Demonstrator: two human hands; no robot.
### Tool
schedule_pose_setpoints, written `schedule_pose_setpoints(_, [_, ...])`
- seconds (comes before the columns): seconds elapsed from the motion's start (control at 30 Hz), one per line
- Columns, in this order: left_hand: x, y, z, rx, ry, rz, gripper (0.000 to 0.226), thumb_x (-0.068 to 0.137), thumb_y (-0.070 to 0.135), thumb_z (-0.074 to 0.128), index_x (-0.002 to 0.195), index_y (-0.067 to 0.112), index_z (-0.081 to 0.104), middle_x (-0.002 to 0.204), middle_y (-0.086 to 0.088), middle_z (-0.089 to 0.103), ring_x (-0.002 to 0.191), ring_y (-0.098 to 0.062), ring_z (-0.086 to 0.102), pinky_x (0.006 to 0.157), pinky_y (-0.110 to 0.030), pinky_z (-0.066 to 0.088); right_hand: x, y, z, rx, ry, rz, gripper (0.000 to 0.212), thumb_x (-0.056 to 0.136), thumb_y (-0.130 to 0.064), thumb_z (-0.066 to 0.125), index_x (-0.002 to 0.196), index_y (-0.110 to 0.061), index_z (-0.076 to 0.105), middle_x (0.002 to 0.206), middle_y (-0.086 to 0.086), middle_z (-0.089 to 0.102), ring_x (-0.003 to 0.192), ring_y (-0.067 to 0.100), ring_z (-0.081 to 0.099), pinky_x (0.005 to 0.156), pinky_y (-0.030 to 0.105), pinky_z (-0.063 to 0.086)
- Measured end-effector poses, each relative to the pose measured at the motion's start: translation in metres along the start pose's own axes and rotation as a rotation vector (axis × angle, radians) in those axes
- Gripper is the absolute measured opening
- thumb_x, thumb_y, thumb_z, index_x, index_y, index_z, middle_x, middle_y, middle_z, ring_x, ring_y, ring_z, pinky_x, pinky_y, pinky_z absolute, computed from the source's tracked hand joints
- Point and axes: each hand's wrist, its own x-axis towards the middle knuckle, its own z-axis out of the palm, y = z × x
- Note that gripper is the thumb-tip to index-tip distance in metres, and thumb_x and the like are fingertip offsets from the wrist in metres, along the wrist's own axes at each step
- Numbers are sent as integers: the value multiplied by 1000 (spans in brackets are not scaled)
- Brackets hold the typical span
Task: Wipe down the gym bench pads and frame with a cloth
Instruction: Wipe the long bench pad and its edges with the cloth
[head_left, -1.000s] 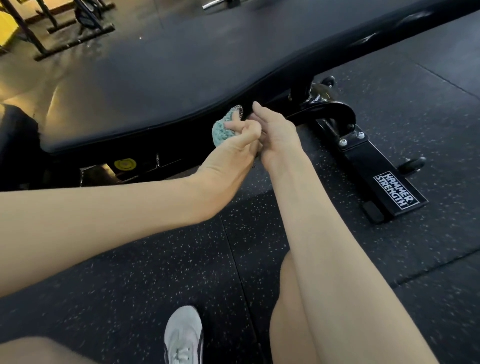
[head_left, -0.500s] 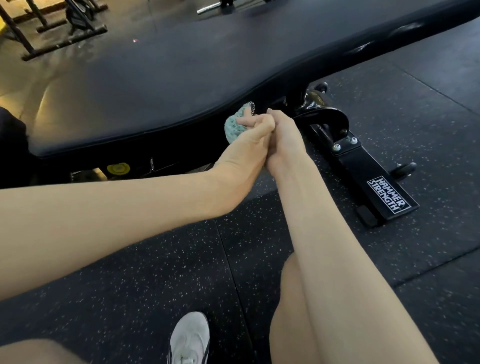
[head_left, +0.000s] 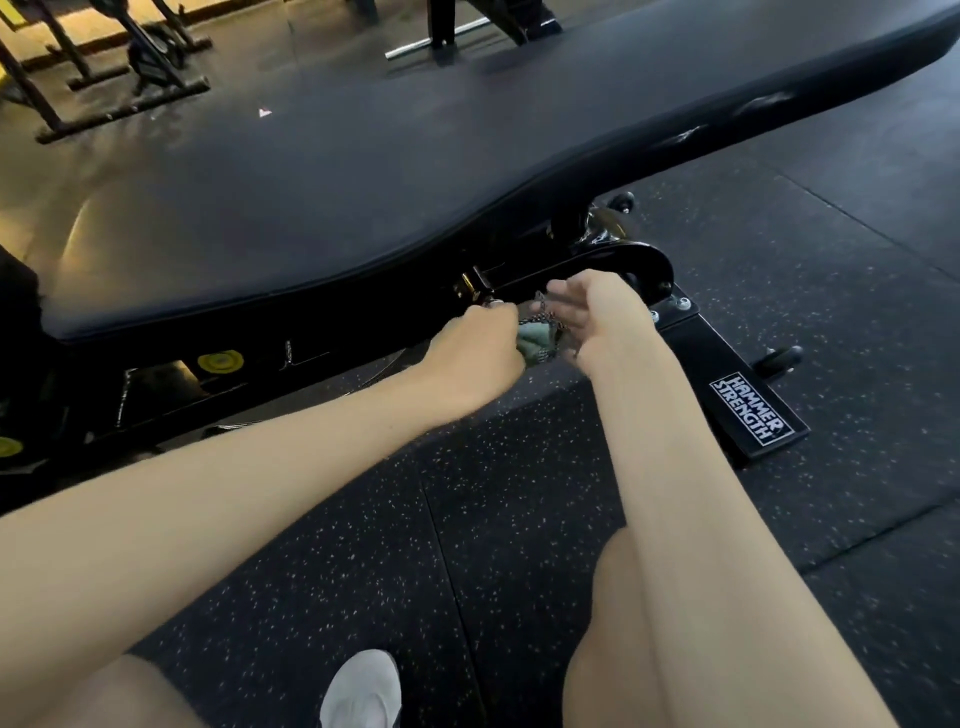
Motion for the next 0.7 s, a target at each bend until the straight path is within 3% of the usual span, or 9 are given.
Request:
schedule_pose_setpoints(0.03, [4, 6, -1, -156, -68, -59, 23, 88, 20, 58, 109, 10, 56, 100, -10, 63, 91, -27, 60, 67, -32, 45, 2, -1, -3, 17, 27, 0, 24, 95, -17, 49, 109, -10, 67, 110, 7, 67, 73, 17, 56, 58, 26, 42])
schedule_pose_setpoints(0.13, [16, 13, -3, -547, -232, -176, 22, 93, 28, 60, 105, 10, 61, 96, -6, 68, 80, -21, 64, 63, -28, 47, 9, 6, -6, 11, -12, -16, 11, 87, -24, 59, 82, -16, 64, 119, 10, 63, 106, 28, 60, 92, 45, 50])
schedule_pose_setpoints(0.17, [18, 10, -3, -675, -270, -202, 24, 94, 29, 58, 107, 10, 61, 98, -7, 70, 78, -20, 65, 62, -27, 47, 11, 8, -7, 5, -54, -9, 11, 86, -26, 63, 82, -16, 63, 117, 11, 64, 107, 31, 61, 93, 49, 51])
schedule_pose_setpoints(0.27, [20, 2, -6, -868, -334, -227, 25, 97, 31, 53, 107, 10, 62, 98, -7, 71, 73, -17, 63, 60, -25, 45, 11, 10, -10, -125, -126, 4, 19, 85, -23, 72, 94, -8, 66, 99, 14, 70, 83, 28, 69, 65, 39, 59])
schedule_pose_setpoints(0.33, [20, -5, -2, -978, -379, -239, 23, 97, 30, 53, 106, 10, 61, 92, -7, 71, 66, -14, 62, 57, -25, 44, 12, 10, -14, -213, -134, -3, 18, 83, -19, 73, 95, -7, 66, 91, 11, 69, 74, 22, 68, 53, 29, 54])
schedule_pose_setpoints(0.43, [21, -13, 4, -984, -361, -226, 14, 97, 25, 54, 101, 14, 61, 88, -2, 70, 64, -11, 62, 57, -24, 44, 14, 11, -17, -245, -131, 7, 24, 85, -9, 70, 108, -6, 64, 96, 8, 68, 78, 19, 65, 52, 25, 50])
schedule_pose_setpoints(0.5, [24, -16, 8, -999, -301, -235, 4, 94, 19, 58, 92, 18, 61, 85, 0, 68, 67, -11, 61, 61, -26, 46, 15, 13, -18, -239, -130, 6, 17, 86, -2, 66, 101, -8, 63, 89, 7, 67, 74, 17, 64, 51, 24, 49])
schedule_pose_setpoints(0.6, [26, -20, 15, -1055, -265, -241, 9, 89, 12, 65, 90, 20, 59, 90, -1, 68, 78, -15, 64, 69, -30, 49, 14, 13, -19, -244, -141, 10, 8, 88, -2, 64, 87, -9, 61, 84, 7, 67, 73, 18, 65, 54, 27, 51])
schedule_pose_setpoints(0.7, [28, -25, 23, -1092, -229, -230, 11, 85, 9, 69, 89, 17, 62, 93, -1, 70, 89, -17, 67, 77, -29, 54, 15, 14, -16, -232, -113, -13, 3, 91, -6, 63, 87, -6, 61, 85, 9, 66, 73, 19, 65, 58, 32, 55])
